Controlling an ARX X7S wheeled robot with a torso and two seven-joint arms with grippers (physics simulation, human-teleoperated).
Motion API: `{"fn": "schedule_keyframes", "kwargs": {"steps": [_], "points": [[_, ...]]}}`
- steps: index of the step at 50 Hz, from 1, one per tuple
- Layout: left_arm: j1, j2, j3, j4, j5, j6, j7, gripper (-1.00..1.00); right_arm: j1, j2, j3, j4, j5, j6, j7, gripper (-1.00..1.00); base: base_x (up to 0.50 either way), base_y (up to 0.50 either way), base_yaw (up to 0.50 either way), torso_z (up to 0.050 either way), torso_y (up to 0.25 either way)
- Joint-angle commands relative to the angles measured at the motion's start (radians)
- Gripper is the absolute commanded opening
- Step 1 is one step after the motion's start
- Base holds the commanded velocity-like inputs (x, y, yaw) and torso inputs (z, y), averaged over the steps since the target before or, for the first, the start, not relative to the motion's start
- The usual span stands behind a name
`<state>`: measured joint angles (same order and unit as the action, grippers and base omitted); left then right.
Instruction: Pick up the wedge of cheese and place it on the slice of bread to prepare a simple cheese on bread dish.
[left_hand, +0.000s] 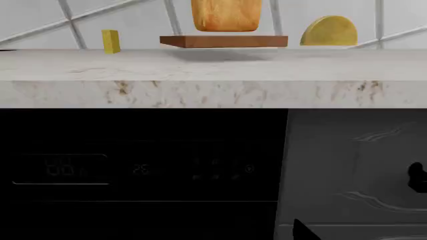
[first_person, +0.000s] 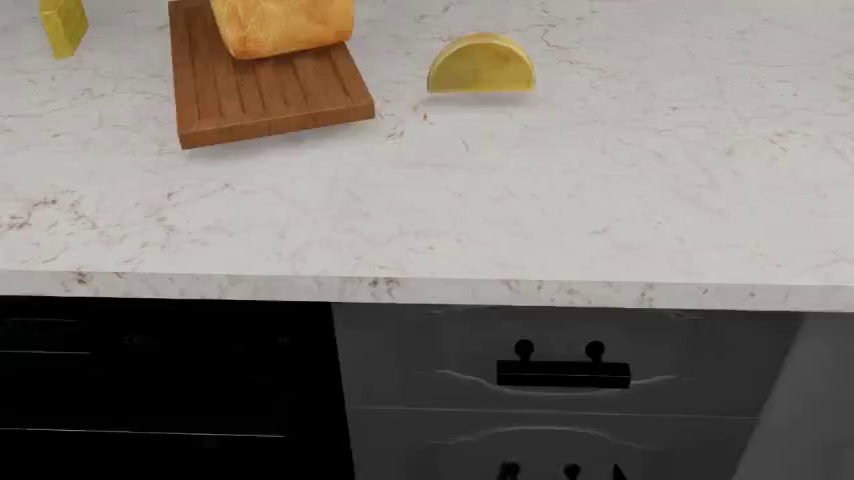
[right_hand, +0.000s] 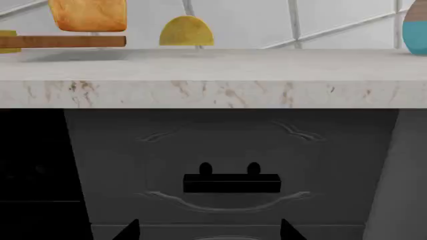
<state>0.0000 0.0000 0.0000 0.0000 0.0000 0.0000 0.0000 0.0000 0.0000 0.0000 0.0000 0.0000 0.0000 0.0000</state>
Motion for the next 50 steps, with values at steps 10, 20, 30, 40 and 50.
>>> {"fn": "schedule_keyframes", "kwargs": {"steps": [10, 20, 30, 40, 50], "points": [[0.007, -0.044, 0.065, -0.004, -0.011, 0.04, -0.034, 1.0, -0.002, 0.038, -0.044, -0.005, 0.026, 0.007, 0.066, 1.0, 0.0, 0.0, 0.0, 0.0, 0.0], [0.011, -0.062, 0.09, 0.01, -0.018, 0.035, -0.058, 1.0, -0.005, 0.057, -0.067, -0.018, 0.039, 0.014, 0.094, 1.0, 0.0, 0.0, 0.0, 0.0, 0.0], [0.029, -0.085, 0.086, 0.097, -0.014, -0.002, -0.101, 1.0, -0.003, 0.076, -0.069, -0.081, 0.06, 0.065, 0.12, 1.0, 0.0, 0.0, 0.0, 0.0, 0.0], [0.022, -0.111, 0.108, 0.267, 0.005, -0.088, -0.114, 1.0, 0.007, 0.112, -0.09, -0.261, 0.052, 0.209, 0.14, 1.0, 0.0, 0.0, 0.0, 0.0, 0.0], [0.014, -0.131, 0.122, 0.302, 0.047, -0.105, -0.151, 1.0, 0.022, 0.114, -0.076, -0.241, 0.097, 0.212, 0.145, 1.0, 0.0, 0.0, 0.0, 0.0, 0.0]]}}
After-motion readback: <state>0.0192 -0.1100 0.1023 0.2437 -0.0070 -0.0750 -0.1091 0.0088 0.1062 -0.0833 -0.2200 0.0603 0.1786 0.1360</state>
